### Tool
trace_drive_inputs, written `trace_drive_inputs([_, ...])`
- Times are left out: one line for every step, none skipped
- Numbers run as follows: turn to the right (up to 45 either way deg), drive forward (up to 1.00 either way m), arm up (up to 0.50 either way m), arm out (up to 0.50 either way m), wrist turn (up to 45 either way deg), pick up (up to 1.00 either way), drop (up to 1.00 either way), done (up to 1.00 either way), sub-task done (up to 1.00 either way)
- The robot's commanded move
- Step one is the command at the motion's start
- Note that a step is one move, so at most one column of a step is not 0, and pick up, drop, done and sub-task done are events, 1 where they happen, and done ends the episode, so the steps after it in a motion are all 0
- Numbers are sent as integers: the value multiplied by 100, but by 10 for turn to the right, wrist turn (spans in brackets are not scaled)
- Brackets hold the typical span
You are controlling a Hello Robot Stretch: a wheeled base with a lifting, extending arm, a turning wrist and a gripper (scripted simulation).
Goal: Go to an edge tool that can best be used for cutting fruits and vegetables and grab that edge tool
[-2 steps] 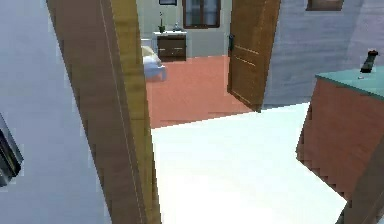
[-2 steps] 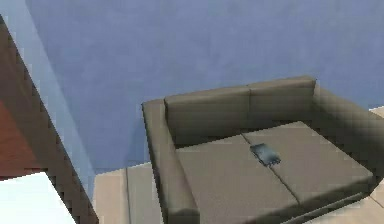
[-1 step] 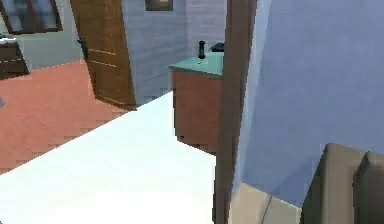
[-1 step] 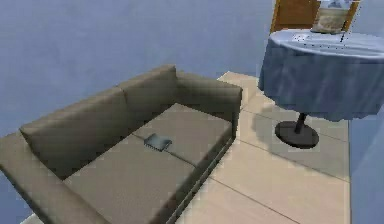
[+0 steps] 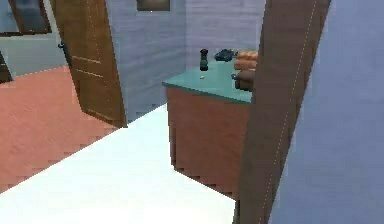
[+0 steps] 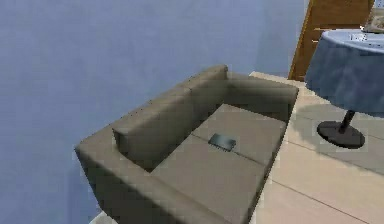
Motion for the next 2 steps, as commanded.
trace_drive_inputs([-450, 0, 0, 0, 0, 0, 0, 0, 0])
trace_drive_inputs([-60, 0, 0, 0, 0, 0, 0, 0, 0])
